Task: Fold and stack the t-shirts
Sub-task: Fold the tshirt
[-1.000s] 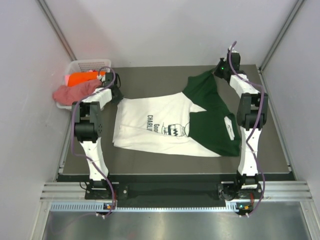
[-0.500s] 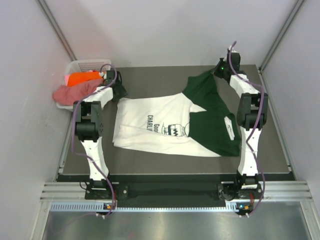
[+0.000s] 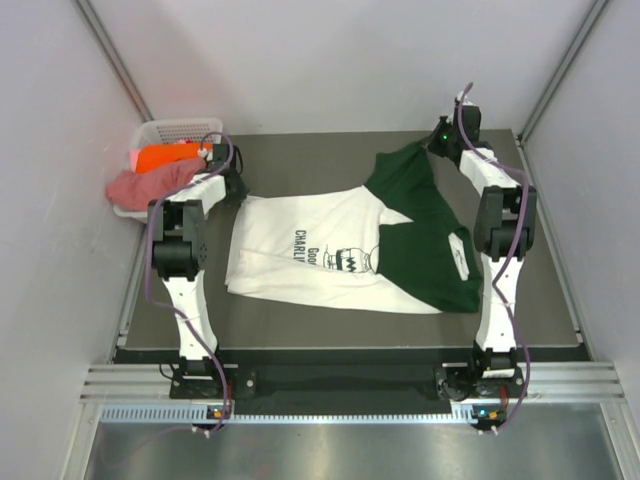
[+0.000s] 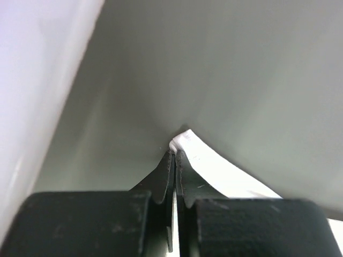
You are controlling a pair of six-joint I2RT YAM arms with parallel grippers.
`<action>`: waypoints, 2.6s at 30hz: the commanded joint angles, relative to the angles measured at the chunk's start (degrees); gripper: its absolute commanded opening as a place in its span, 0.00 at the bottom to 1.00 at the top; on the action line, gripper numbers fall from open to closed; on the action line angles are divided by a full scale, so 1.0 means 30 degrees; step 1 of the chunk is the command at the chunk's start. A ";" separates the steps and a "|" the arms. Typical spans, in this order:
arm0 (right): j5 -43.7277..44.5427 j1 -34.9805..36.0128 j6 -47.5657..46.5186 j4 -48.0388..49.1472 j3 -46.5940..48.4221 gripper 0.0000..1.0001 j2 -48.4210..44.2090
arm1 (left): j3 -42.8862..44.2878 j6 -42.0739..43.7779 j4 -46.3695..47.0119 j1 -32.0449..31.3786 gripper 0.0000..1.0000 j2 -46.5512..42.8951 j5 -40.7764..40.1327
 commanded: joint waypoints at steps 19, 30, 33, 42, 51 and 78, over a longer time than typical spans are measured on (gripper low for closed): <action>-0.2278 -0.1422 -0.1002 0.0452 -0.4360 0.00 -0.7147 | -0.3511 0.1519 0.2941 -0.1208 0.00 -0.5249 -0.4793; -0.2602 -0.1422 -0.2087 0.0128 -0.9340 0.00 -1.1603 | -0.6208 0.1958 0.5519 -0.1208 0.00 -0.7037 -0.4415; -0.2281 -0.1393 -0.2350 -0.0076 -1.0600 0.00 -1.2804 | -0.6560 0.2017 0.5930 -0.1237 0.00 -0.7126 -0.3859; 0.0679 -0.1188 -0.3260 -0.0810 -1.3941 0.00 -1.6698 | -0.6648 0.2398 0.6282 -0.1734 0.00 -0.6861 -0.3210; 0.3373 -0.0544 -0.3552 -0.0780 -1.7074 0.00 -1.9453 | -0.8696 0.2135 0.6458 -0.1794 0.00 -0.8618 -0.3417; 1.1137 0.4348 -0.1035 -0.1220 -2.7296 0.00 -3.0265 | -1.5844 0.0407 1.0499 -0.2292 0.00 -1.2955 -0.3387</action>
